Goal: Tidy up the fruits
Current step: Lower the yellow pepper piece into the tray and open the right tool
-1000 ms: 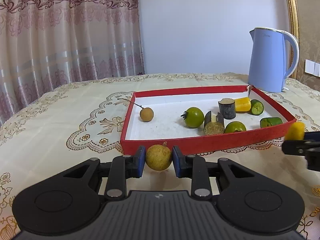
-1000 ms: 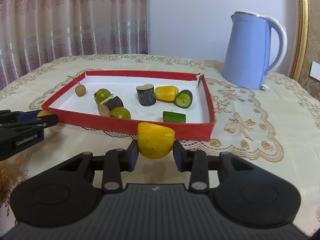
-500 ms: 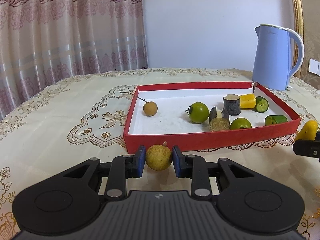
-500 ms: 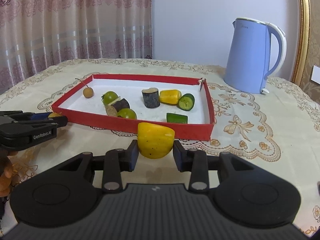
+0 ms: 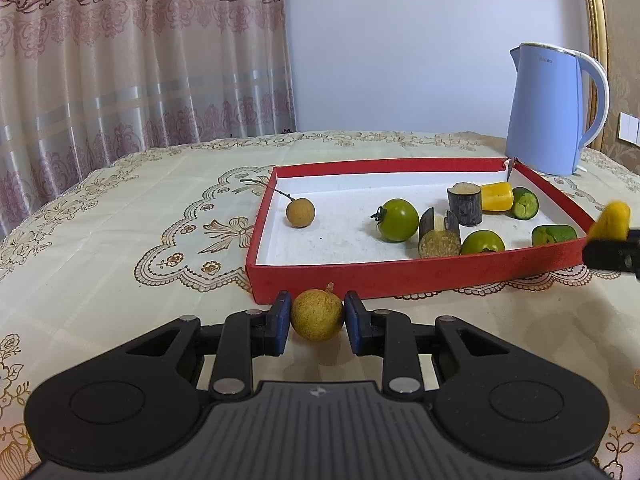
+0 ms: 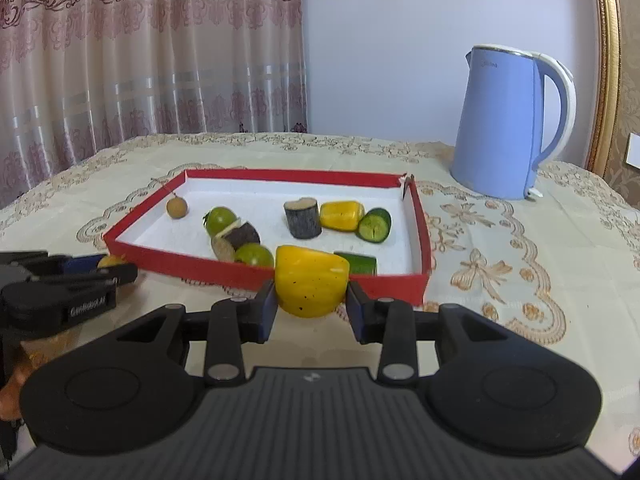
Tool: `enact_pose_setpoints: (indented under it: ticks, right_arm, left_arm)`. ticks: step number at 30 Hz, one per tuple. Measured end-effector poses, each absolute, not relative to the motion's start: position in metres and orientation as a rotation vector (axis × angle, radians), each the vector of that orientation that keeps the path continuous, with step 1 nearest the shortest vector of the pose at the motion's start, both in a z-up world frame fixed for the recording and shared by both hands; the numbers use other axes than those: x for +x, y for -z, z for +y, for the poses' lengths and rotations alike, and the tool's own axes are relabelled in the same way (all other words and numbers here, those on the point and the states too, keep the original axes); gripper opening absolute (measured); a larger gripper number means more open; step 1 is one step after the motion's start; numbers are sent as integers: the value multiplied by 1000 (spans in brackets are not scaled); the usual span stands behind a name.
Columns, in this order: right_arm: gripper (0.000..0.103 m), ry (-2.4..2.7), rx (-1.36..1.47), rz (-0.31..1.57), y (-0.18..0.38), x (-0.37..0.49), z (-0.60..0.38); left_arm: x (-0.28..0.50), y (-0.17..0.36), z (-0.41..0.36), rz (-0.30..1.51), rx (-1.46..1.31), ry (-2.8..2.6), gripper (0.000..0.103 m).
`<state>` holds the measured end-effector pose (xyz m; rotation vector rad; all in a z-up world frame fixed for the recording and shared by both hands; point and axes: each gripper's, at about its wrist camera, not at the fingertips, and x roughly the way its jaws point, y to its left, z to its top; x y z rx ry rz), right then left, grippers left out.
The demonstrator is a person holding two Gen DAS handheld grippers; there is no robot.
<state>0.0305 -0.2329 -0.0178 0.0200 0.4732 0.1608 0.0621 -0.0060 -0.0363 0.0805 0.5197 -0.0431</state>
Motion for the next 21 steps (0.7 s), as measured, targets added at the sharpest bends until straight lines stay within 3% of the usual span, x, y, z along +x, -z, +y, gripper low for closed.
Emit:
enact_pose_setpoints:
  ticks: [21]
  right_arm:
    - [35, -146, 30, 416, -12, 79, -236]
  left_arm:
    - [62, 38, -6, 523, 82, 43, 28]
